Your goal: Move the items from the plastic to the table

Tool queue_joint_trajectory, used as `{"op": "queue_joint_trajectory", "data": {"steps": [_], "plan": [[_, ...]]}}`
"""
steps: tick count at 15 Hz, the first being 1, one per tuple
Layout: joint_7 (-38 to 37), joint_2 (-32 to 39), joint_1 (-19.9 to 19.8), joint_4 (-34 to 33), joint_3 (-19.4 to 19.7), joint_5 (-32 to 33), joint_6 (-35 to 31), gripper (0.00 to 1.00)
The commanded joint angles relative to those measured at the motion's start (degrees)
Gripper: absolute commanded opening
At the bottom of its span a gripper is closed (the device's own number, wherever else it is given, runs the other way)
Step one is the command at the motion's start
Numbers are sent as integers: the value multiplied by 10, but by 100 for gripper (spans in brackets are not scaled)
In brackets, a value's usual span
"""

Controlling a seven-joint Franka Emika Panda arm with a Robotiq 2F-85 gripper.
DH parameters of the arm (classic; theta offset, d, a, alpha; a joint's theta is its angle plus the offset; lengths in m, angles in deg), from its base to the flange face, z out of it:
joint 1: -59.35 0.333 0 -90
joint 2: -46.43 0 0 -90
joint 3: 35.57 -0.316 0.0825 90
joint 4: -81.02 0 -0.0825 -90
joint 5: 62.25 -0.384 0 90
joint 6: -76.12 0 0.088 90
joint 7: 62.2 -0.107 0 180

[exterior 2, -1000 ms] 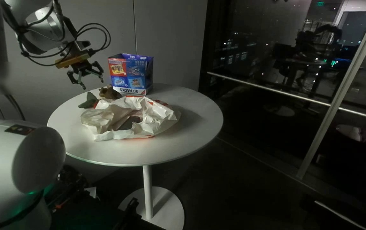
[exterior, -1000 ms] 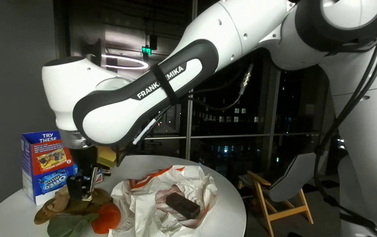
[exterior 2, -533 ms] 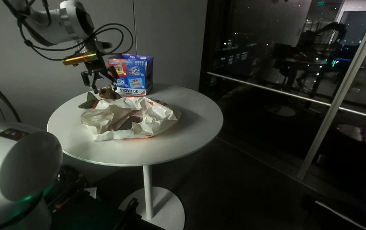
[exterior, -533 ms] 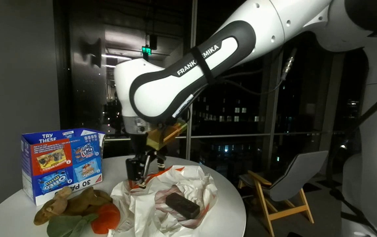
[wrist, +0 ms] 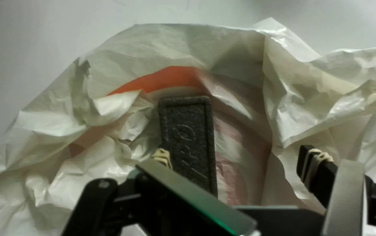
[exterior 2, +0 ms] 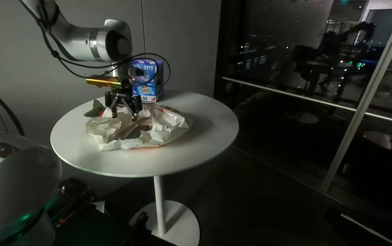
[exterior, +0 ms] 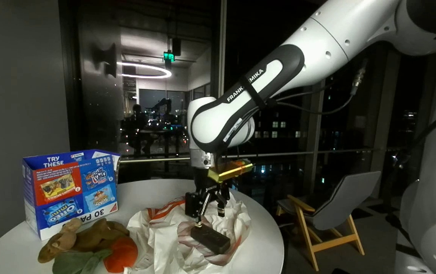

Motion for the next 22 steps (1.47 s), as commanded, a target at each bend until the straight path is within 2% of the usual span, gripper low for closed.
{"op": "queue_joint_trajectory", "data": {"steps": [1,3,6,12,13,14,17,20,22], "plan": [[30,10,-11,30,5,-9,-70,100],[46,24,-14,39,6,-9,-105,100],[32,55,-19,43,7,23,-152,100],[54,97,-24,40,12,21,-179,100],[62,100,-25,40,13,18,-183,75],[63,101,-24,42,13,18,-189,74],[58,88,-23,48,12,21,-188,50],[33,60,-19,59,14,42,-169,32],[22,27,-18,72,12,64,-142,32]]}}
